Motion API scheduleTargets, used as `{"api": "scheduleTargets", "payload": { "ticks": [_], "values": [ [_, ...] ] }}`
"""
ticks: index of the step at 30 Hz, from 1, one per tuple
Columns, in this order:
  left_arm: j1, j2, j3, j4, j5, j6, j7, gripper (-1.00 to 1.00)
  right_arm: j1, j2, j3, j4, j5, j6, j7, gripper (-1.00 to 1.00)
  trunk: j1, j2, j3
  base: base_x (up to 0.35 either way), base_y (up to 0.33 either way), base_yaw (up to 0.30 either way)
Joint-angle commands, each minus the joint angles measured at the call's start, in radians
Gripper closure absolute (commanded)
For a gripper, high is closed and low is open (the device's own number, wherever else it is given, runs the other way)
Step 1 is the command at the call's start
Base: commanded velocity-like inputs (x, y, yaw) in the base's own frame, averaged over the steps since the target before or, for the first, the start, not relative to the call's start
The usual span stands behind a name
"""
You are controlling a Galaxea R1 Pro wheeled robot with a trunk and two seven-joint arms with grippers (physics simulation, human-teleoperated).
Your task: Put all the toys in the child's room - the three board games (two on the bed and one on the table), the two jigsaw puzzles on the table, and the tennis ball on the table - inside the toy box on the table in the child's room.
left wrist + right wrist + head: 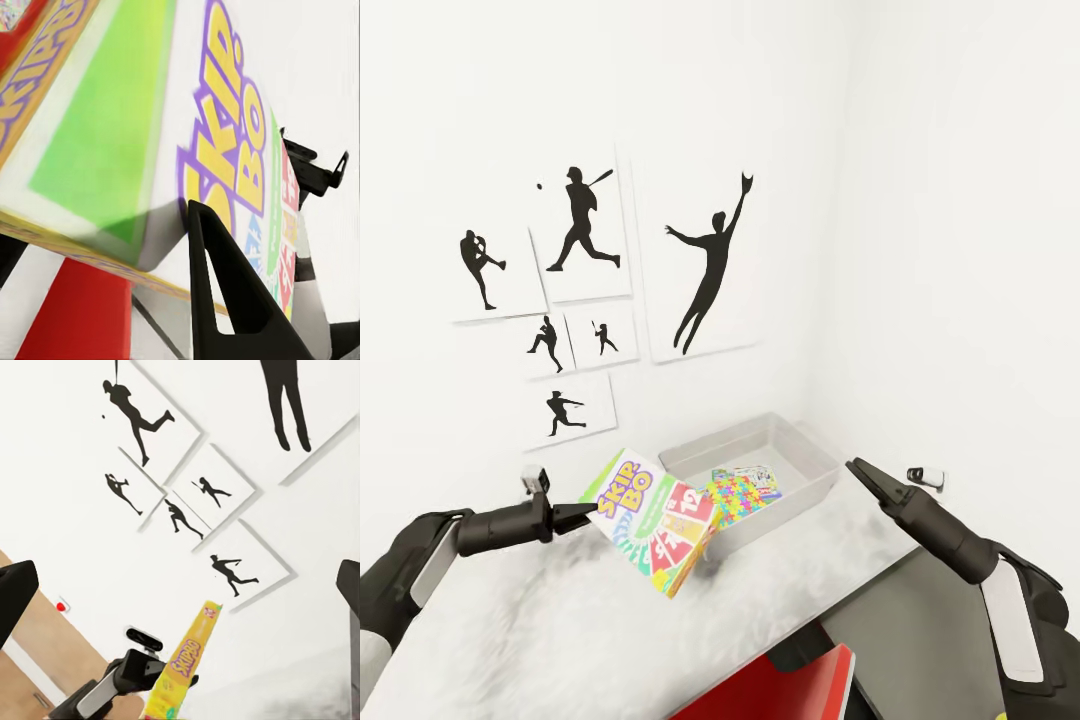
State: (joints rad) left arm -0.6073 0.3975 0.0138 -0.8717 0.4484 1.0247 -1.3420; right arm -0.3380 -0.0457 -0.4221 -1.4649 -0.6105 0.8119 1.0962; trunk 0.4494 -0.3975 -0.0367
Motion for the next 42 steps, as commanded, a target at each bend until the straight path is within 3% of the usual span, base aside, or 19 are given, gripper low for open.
{"api": "scheduleTargets", "payload": {
  "ticks": [1, 8, 14, 21, 24, 26, 30, 32, 35, 42],
  "values": [
    [-0.018, -0.009, 0.0, -0.001, 0.0, 0.009, 0.001, 1.0, -0.001, 0.0, 0.0, 0.001, -0.003, 0.006, 0.001, -1.0, 0.001, -0.002, -0.002, 0.0, 0.0, 0.0],
    [-0.103, -0.09, 0.001, -0.003, 0.0, 0.011, 0.042, 1.0, -0.002, -0.002, -0.001, 0.002, -0.003, 0.007, -0.007, -1.0, 0.001, -0.002, -0.002, 0.0, 0.0, 0.0],
    [-0.175, -0.17, 0.003, 0.001, 0.001, 0.01, 0.143, 1.0, -0.002, -0.005, -0.013, 0.028, -0.004, 0.007, -0.037, -1.0, 0.001, -0.002, -0.002, 0.0, 0.0, 0.0],
    [-0.202, -0.221, 0.008, 0.003, 0.002, 0.006, 0.266, 1.0, -0.003, -0.006, -0.022, 0.038, -0.005, 0.008, -0.042, -1.0, 0.001, -0.002, -0.002, 0.0, 0.0, 0.0],
    [-0.209, -0.247, 0.038, 0.003, 0.002, 0.004, 0.325, 1.0, -0.003, -0.013, -0.023, 0.041, -0.005, 0.008, -0.042, -1.0, 0.001, -0.002, -0.002, 0.0, 0.0, 0.0],
    [-0.211, -0.277, 0.082, 0.003, 0.002, 0.002, 0.389, 1.0, -0.003, -0.025, -0.023, 0.042, -0.005, 0.007, -0.043, -1.0, 0.001, -0.002, -0.002, 0.0, 0.0, 0.0],
    [-0.213, -0.316, 0.134, 0.003, 0.002, 0.0, 0.475, 1.0, -0.003, -0.035, -0.023, 0.051, -0.006, 0.007, -0.043, -1.0, 0.001, -0.002, -0.002, 0.0, 0.0, 0.0],
    [-0.214, -0.331, 0.147, 0.003, 0.002, -0.002, 0.503, 1.0, -0.003, -0.038, -0.023, 0.055, -0.006, 0.007, -0.043, -1.0, 0.001, -0.002, -0.002, 0.0, 0.0, 0.0],
    [-0.217, -0.389, 0.167, 0.003, 0.001, -0.04, 0.572, 1.0, -0.003, -0.045, -0.024, 0.062, -0.007, 0.007, -0.042, -1.0, 0.001, -0.002, -0.002, 0.0, 0.0, 0.0],
    [-0.22, -0.463, 0.173, 0.003, 0.002, -0.118, 0.685, 1.0, -0.003, -0.048, -0.052, 0.063, -0.006, 0.008, -0.037, -1.0, 0.001, -0.002, -0.002, 0.0, 0.0, 0.0]
  ]
}}
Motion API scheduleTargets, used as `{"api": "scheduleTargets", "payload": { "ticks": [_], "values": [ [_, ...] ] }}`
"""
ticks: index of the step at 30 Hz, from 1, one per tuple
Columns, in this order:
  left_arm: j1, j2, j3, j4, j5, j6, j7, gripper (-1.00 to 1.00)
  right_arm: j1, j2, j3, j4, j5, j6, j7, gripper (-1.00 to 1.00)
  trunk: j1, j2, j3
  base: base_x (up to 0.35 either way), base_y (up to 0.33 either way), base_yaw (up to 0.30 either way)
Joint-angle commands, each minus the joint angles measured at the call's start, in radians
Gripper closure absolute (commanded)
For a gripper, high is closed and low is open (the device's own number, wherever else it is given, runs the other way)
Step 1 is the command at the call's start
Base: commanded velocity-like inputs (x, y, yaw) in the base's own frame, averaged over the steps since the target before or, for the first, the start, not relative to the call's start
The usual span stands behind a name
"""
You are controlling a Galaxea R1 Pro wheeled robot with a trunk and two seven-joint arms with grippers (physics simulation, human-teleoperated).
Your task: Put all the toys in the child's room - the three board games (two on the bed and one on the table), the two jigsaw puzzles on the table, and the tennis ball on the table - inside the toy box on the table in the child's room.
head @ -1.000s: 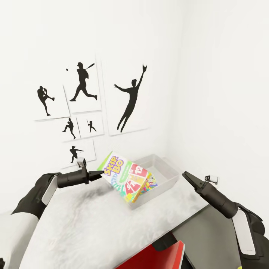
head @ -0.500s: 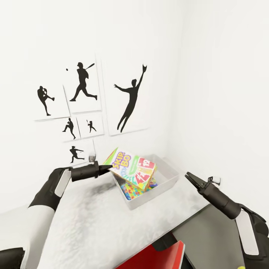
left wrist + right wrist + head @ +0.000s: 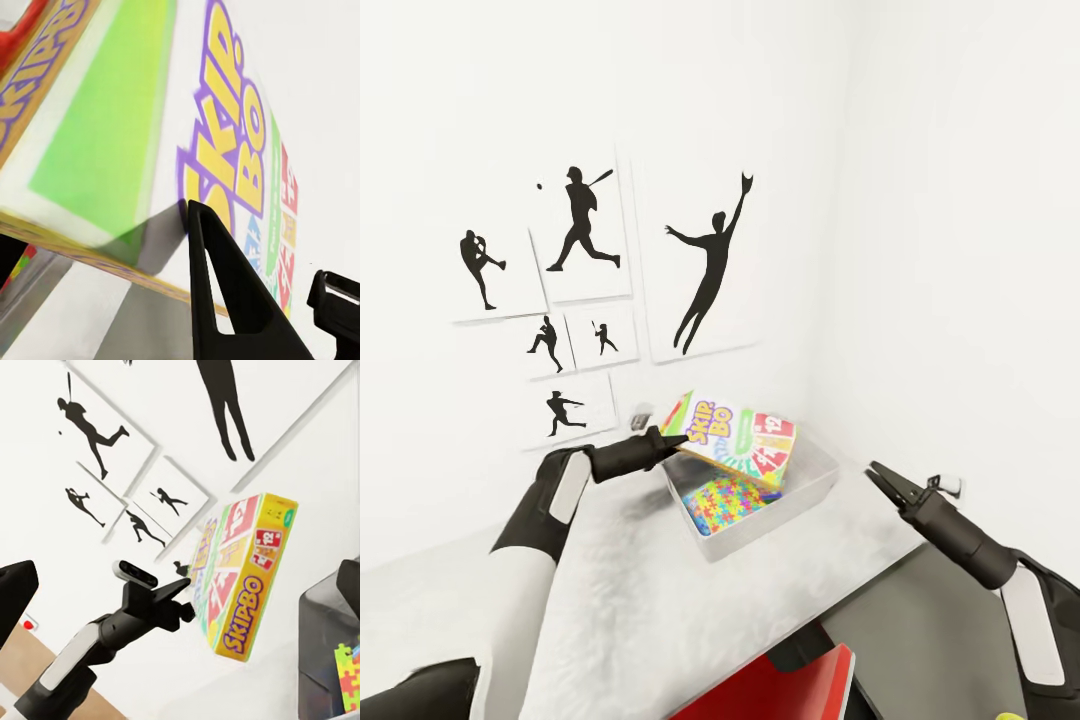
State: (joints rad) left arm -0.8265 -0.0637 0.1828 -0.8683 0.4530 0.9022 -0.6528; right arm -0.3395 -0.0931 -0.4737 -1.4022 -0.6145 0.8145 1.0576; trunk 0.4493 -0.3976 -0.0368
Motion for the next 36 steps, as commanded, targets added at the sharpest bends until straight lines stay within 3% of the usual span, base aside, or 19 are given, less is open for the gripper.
{"api": "scheduleTargets", "payload": {
  "ticks": [1, 5, 9, 11, 14, 17, 23, 25, 29, 33, 36],
  "values": [
    [-0.001, -0.022, 0.004, 0.0, -0.002, -0.007, 0.027, 1.0, -0.001, 0.0, -0.006, 0.0, -0.002, 0.006, 0.002, -1.0, 0.001, -0.002, -0.002, 0.0, 0.0, 0.0],
    [-0.002, -0.076, 0.005, 0.0, 0.002, -0.064, 0.114, 1.0, -0.001, 0.0, -0.012, 0.0, -0.002, 0.006, 0.002, -1.0, 0.001, -0.002, -0.002, 0.0, 0.0, 0.0],
    [-0.002, -0.111, 0.005, 0.001, 0.049, -0.122, 0.184, 1.0, -0.001, 0.0, -0.014, 0.0, -0.002, 0.007, 0.003, -1.0, 0.001, -0.002, -0.002, 0.0, 0.0, 0.0],
    [-0.002, -0.111, 0.004, 0.007, 0.084, -0.149, 0.216, 1.0, -0.001, 0.0, -0.015, 0.0, -0.002, 0.007, 0.003, -1.0, 0.001, -0.002, -0.002, 0.0, 0.0, 0.0],
    [-0.002, -0.111, 0.0, 0.037, 0.15, -0.245, 0.304, 1.0, -0.001, 0.0, -0.015, 0.0, -0.002, 0.007, 0.003, -1.0, 0.001, -0.002, -0.002, 0.0, 0.0, 0.0],
    [-0.002, -0.111, -0.005, 0.068, 0.192, -0.324, 0.374, 1.0, -0.001, -0.001, -0.016, 0.001, -0.001, 0.008, 0.002, -1.0, 0.001, -0.002, -0.002, 0.0, 0.0, 0.0],
    [-0.002, -0.111, -0.013, 0.149, 0.213, -0.46, 0.429, 1.0, -0.001, -0.001, -0.029, 0.002, -0.002, 0.008, 0.002, -1.0, 0.001, -0.002, -0.002, 0.0, 0.0, 0.0],
    [-0.002, -0.111, -0.029, 0.159, 0.214, -0.48, 0.435, 1.0, -0.001, -0.001, -0.032, 0.002, -0.002, 0.008, 0.002, -1.0, 0.001, -0.002, -0.002, 0.0, 0.0, 0.0],
    [-0.002, -0.111, -0.095, 0.168, 0.218, -0.498, 0.446, 1.0, -0.001, -0.001, -0.034, 0.002, -0.002, 0.008, 0.002, -1.0, 0.001, -0.002, -0.002, 0.0, 0.0, 0.0],
    [-0.002, -0.111, -0.123, 0.171, 0.236, -0.5, 0.448, 1.0, -0.001, -0.001, -0.034, 0.002, -0.002, 0.008, 0.003, -1.0, 0.001, -0.002, -0.002, 0.0, 0.0, 0.0],
    [-0.002, -0.111, -0.163, 0.174, 0.293, -0.502, 0.448, 1.0, -0.001, -0.001, -0.035, 0.002, -0.002, 0.009, 0.003, -1.0, 0.001, -0.002, -0.002, 0.0, 0.0, 0.0]
  ]
}}
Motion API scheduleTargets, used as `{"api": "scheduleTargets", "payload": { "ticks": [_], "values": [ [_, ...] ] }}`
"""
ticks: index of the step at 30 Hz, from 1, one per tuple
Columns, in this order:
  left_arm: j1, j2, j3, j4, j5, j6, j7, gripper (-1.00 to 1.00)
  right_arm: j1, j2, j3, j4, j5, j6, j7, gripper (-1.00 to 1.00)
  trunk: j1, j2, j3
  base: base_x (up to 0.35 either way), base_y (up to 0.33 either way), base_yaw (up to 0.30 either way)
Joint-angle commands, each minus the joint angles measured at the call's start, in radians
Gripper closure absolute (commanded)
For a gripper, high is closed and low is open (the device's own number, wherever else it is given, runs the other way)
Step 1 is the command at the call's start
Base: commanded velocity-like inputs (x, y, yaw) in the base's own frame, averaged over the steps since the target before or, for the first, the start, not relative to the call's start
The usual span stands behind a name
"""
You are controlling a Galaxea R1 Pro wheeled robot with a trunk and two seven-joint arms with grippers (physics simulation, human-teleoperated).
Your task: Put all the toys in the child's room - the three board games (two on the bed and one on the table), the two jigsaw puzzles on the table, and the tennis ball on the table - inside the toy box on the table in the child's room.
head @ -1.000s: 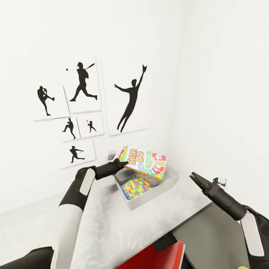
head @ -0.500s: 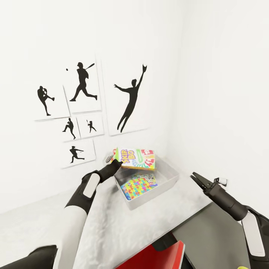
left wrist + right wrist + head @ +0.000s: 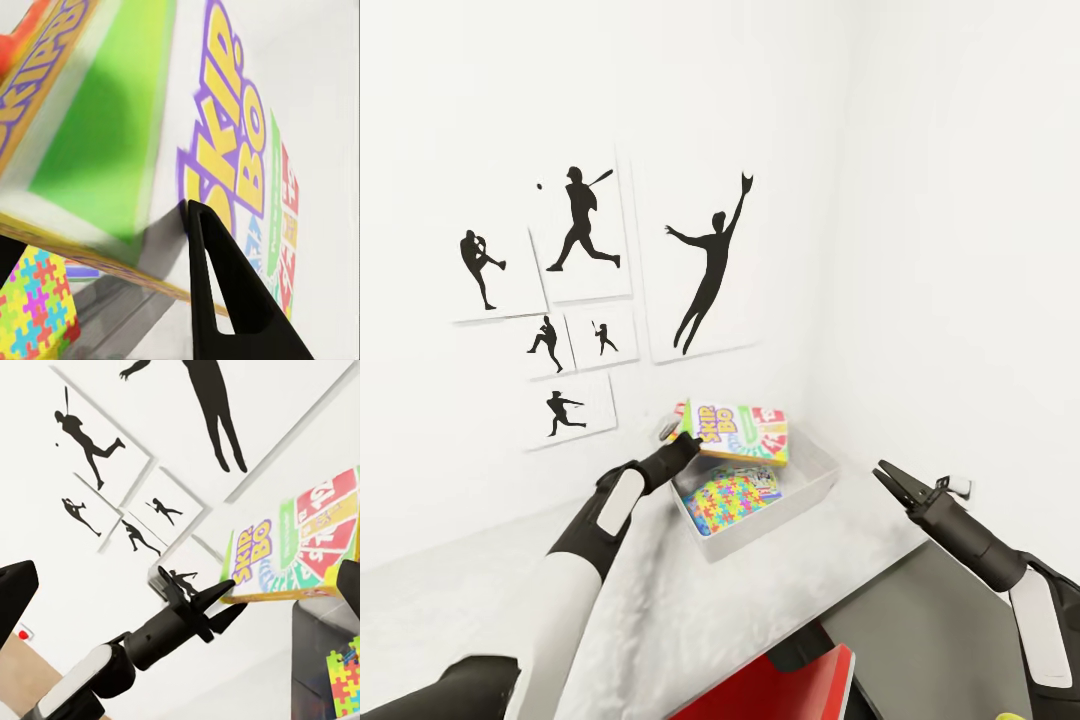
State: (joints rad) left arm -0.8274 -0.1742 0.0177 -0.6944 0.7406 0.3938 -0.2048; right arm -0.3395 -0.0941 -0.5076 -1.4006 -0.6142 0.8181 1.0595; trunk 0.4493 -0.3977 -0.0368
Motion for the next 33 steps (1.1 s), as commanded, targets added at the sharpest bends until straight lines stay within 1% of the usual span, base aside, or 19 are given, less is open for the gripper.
{"api": "scheduleTargets", "payload": {
  "ticks": [1, 4, 6, 7, 9, 10, 11, 13, 14, 15, 17, 18, 20, 22, 24, 27, 30, 32, 33],
  "values": [
    [-0.001, 0.0, -0.006, 0.002, 0.021, 0.005, 0.0, 1.0, -0.001, 0.0, -0.001, 0.0, -0.002, 0.005, 0.001, -1.0, 0.001, -0.002, -0.002, 0.0, 0.0, 0.0],
    [-0.001, 0.0, -0.056, 0.023, 0.129, -0.03, 0.0, 1.0, -0.001, -0.001, -0.001, 0.0, -0.002, 0.006, 0.002, -1.0, 0.001, -0.002, -0.002, 0.0, 0.0, 0.0],
    [-0.001, 0.0, -0.075, 0.027, 0.162, -0.049, 0.001, 1.0, -0.001, -0.001, -0.002, 0.0, -0.002, 0.006, 0.002, -1.0, 0.001, -0.002, -0.002, 0.0, 0.0, 0.0],
    [-0.001, 0.0, -0.098, 0.029, 0.189, -0.068, 0.001, 1.0, -0.001, 0.0, -0.001, 0.0, -0.003, 0.006, 0.002, -1.0, 0.001, -0.002, -0.002, 0.0, 0.0, 0.0],
    [-0.001, 0.0, -0.147, 0.031, 0.229, -0.099, 0.002, 1.0, -0.001, 0.0, -0.001, 0.0, -0.003, 0.006, 0.002, -1.0, 0.001, -0.002, -0.002, 0.0, 0.0, 0.0],
    [-0.001, 0.0, -0.159, 0.032, 0.239, -0.106, 0.002, 1.0, -0.001, 0.0, -0.001, 0.0, -0.003, 0.006, 0.002, -1.0, 0.001, -0.002, -0.002, 0.0, 0.0, 0.0],
    [-0.001, 0.0, -0.179, 0.032, 0.26, -0.12, 0.002, 1.0, -0.001, 0.0, -0.001, 0.0, -0.003, 0.006, 0.002, -1.0, 0.001, -0.002, -0.002, 0.0, 0.0, 0.0],
    [-0.001, 0.0, -0.197, 0.033, 0.284, -0.134, 0.002, 1.0, -0.001, 0.0, -0.001, 0.0, -0.003, 0.006, 0.002, -1.0, 0.001, -0.002, -0.002, 0.0, 0.0, 0.0],
    [-0.001, 0.0, -0.216, 0.034, 0.309, -0.151, 0.003, 1.0, -0.001, 0.0, -0.002, 0.0, -0.003, 0.006, 0.002, -1.0, 0.001, -0.002, -0.002, 0.0, 0.0, 0.0],
    [-0.001, 0.0, -0.226, 0.034, 0.321, -0.159, 0.003, 1.0, -0.001, 0.0, -0.002, 0.0, -0.003, 0.006, 0.002, -1.0, 0.001, -0.002, -0.002, 0.0, 0.0, 0.0],
    [-0.001, 0.0, -0.283, 0.034, 0.363, -0.19, 0.008, 1.0, -0.001, -0.001, -0.002, -0.001, -0.003, 0.006, 0.002, -1.0, 0.001, -0.002, -0.002, 0.0, 0.0, 0.0],
    [-0.001, 0.0, -0.297, 0.035, 0.372, -0.197, 0.011, 1.0, -0.001, -0.001, -0.002, -0.001, -0.003, 0.006, 0.002, -1.0, 0.001, -0.002, -0.002, 0.0, 0.0, 0.0],
    [-0.001, 0.0, -0.341, 0.037, 0.412, -0.221, 0.04, 1.0, -0.001, -0.001, -0.008, -0.001, -0.004, 0.006, 0.002, -1.0, 0.001, -0.002, -0.002, 0.0, 0.0, 0.0],
    [-0.001, 0.0, -0.354, 0.038, 0.433, -0.233, 0.06, 1.0, -0.001, -0.001, -0.015, -0.001, -0.003, 0.007, 0.003, -1.0, 0.001, -0.002, -0.002, 0.0, 0.0, 0.0],
    [-0.001, 0.0, -0.376, 0.039, 0.466, -0.247, 0.092, 1.0, -0.001, -0.001, -0.029, -0.001, -0.003, 0.009, 0.003, -1.0, 0.001, -0.002, -0.002, 0.0, 0.0, 0.0],
    [0.0, 0.0, -0.39, 0.039, 0.486, -0.253, 0.106, 1.0, -0.001, -0.001, -0.036, -0.001, -0.003, 0.01, 0.003, -1.0, 0.001, -0.002, -0.002, 0.0, 0.0, 0.0],
    [-0.001, 0.0, -0.396, 0.042, 0.503, -0.256, 0.116, 1.0, -0.001, 0.0, -0.039, -0.001, -0.003, 0.01, 0.003, -1.0, 0.001, -0.002, -0.002, 0.0, 0.0, 0.0],
    [-0.001, 0.0, -0.398, 0.048, 0.526, -0.256, 0.134, 1.0, -0.001, 0.0, -0.04, -0.001, -0.003, 0.01, 0.003, -1.0, 0.001, -0.002, -0.002, 0.0, 0.0, 0.0],
    [-0.001, 0.0, -0.398, 0.052, 0.549, -0.257, 0.15, 1.0, -0.001, 0.0, -0.041, -0.001, -0.003, 0.01, 0.003, -1.0, 0.001, -0.002, -0.002, 0.0, 0.0, 0.0]
  ]
}}
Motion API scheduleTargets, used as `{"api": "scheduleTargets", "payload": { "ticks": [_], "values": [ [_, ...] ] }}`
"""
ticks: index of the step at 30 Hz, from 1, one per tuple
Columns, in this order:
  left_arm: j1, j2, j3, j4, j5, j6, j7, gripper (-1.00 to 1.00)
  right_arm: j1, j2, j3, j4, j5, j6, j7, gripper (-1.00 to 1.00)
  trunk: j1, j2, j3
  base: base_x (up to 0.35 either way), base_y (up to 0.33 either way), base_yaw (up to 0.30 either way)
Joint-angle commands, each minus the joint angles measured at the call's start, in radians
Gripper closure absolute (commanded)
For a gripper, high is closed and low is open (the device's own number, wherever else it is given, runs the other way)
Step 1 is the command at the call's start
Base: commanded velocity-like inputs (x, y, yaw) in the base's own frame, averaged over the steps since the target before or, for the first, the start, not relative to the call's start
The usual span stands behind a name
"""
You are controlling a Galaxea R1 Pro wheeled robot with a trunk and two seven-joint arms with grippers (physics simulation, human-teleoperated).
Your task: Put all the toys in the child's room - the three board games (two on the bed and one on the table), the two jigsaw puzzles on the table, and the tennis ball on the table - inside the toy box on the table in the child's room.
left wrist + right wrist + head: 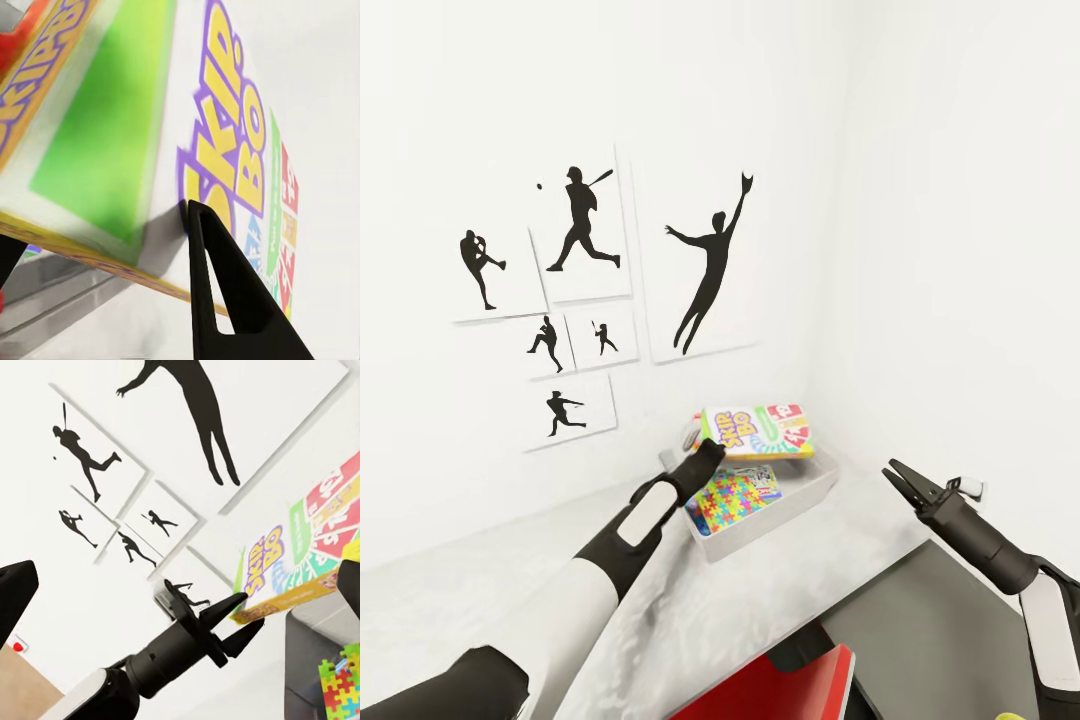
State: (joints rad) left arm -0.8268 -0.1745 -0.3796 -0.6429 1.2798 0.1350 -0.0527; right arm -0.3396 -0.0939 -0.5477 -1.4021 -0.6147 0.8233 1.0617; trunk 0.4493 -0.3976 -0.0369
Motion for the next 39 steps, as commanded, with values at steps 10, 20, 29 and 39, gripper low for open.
{"api": "scheduleTargets", "payload": {
  "ticks": [10, 20, 29, 39],
  "values": [
    [-0.001, 0.0, -0.014, 0.027, 0.106, -0.001, 0.071, 1.0, -0.001, -0.001, -0.001, 0.0, -0.001, 0.006, 0.001, -1.0, 0.001, -0.002, -0.002, 0.0, 0.0, 0.0],
    [0.0, 0.0, -0.015, 0.033, 0.139, -0.001, 0.12, 1.0, -0.001, -0.001, -0.001, 0.0, -0.001, 0.006, 0.001, -1.0, 0.001, -0.002, -0.002, 0.0, 0.0, 0.0],
    [0.0, 0.0, -0.015, 0.034, 0.143, 0.0, 0.135, 1.0, -0.001, -0.001, -0.002, 0.0, -0.002, 0.006, 0.001, -1.0, 0.001, -0.002, -0.002, 0.0, 0.0, 0.0],
    [0.001, 0.0, -0.015, 0.034, 0.185, 0.0, 0.156, 1.0, -0.001, -0.001, -0.003, 0.001, -0.002, 0.006, 0.001, -1.0, 0.001, -0.002, -0.002, 0.0, 0.0, 0.0]
  ]
}}
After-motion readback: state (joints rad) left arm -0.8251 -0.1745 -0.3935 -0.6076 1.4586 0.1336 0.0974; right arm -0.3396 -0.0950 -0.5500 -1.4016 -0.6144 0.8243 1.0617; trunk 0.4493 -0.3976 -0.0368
